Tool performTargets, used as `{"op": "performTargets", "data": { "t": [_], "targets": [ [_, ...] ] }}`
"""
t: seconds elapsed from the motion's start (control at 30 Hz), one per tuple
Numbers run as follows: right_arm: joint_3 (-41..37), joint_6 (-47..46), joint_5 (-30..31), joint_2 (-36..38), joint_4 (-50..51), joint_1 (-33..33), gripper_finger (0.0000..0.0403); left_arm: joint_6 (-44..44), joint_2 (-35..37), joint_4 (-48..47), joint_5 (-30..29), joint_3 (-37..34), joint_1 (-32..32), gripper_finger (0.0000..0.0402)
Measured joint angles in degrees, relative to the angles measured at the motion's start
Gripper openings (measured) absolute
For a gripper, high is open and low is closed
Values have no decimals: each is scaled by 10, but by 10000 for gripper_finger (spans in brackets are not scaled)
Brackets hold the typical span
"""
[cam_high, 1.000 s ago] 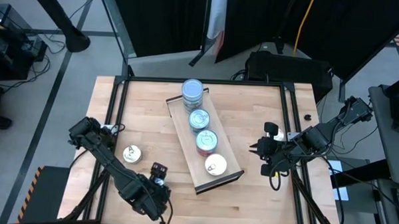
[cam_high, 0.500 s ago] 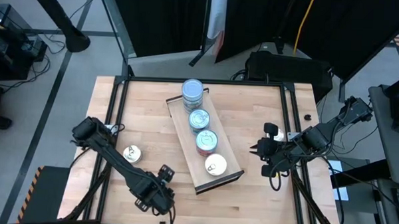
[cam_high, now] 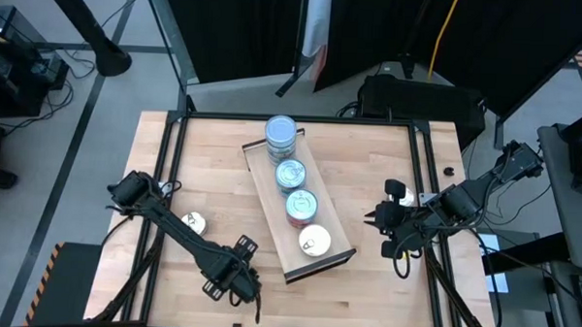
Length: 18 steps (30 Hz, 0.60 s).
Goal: Stack canned seafood by type on shelf
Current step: Stack the bottom right blue and pink tuna can on top of the other blue and pink tuna can on the shelf
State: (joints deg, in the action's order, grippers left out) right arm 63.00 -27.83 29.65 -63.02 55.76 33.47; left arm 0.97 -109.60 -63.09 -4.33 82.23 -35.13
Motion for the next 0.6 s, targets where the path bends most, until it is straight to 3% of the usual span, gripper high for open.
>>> {"op": "performTargets", "data": {
  "t": [0.23, 0.43, 0.6],
  "targets": [
    [0, 13, 0, -2, -10, 0, 54, 0, 0, 31, 24, -8, 3, 188],
    [0, 109, 2, -31, -86, 19, 54, 86, 0, 43, 29, 2, 2, 188],
    [0, 217, 5, -75, -181, 52, 54, 177, 3, 36, 26, 71, -4, 188]
  ]
}}
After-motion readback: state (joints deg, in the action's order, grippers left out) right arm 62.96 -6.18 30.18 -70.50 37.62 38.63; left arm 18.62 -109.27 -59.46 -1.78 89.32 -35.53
